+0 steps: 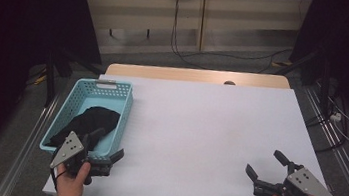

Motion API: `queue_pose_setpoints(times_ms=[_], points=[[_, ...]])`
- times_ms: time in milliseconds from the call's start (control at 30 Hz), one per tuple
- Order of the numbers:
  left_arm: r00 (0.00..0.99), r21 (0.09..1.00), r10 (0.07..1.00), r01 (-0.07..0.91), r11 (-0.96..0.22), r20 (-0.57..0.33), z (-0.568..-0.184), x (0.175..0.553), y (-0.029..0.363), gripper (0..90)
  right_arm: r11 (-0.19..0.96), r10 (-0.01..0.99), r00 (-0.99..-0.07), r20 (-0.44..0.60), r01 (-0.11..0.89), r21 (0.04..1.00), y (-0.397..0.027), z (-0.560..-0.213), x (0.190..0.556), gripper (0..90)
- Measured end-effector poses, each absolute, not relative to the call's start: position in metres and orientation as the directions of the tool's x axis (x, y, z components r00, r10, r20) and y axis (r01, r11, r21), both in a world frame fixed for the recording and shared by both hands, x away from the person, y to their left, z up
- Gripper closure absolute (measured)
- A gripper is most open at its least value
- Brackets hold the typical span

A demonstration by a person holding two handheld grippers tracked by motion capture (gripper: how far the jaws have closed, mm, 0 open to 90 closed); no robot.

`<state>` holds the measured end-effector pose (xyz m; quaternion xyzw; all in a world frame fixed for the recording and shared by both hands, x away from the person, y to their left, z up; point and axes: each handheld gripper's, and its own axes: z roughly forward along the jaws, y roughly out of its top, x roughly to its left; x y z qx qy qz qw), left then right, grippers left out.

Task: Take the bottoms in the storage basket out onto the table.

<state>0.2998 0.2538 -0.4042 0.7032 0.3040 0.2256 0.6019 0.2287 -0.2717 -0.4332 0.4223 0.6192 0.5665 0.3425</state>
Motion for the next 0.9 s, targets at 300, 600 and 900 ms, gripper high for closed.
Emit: queue_pose_setpoints(times_ms=[300, 600, 900], points=[[0.723, 0.982, 0.69, 0.154, -0.106, -0.039, -0.404, 0.301, 0.251, 2.2, 0.005, 0.911, -0.409, 0.049, 0.131, 0.991, -0.274, -0.432, 0.227, 1.6], [0.725, 0.983, 0.687, 0.159, -0.095, -0.051, -0.402, 0.3, 0.25, 2.1, 0.009, 0.906, -0.42, 0.046, 0.128, 0.992, -0.273, -0.432, 0.228, 1.7], [0.745, 0.982, 0.664, 0.166, -0.092, -0.064, -0.393, 0.303, 0.24, 2.0, 0.002, 0.905, -0.423, 0.054, 0.13, 0.991, -0.274, -0.432, 0.226, 1.6]])
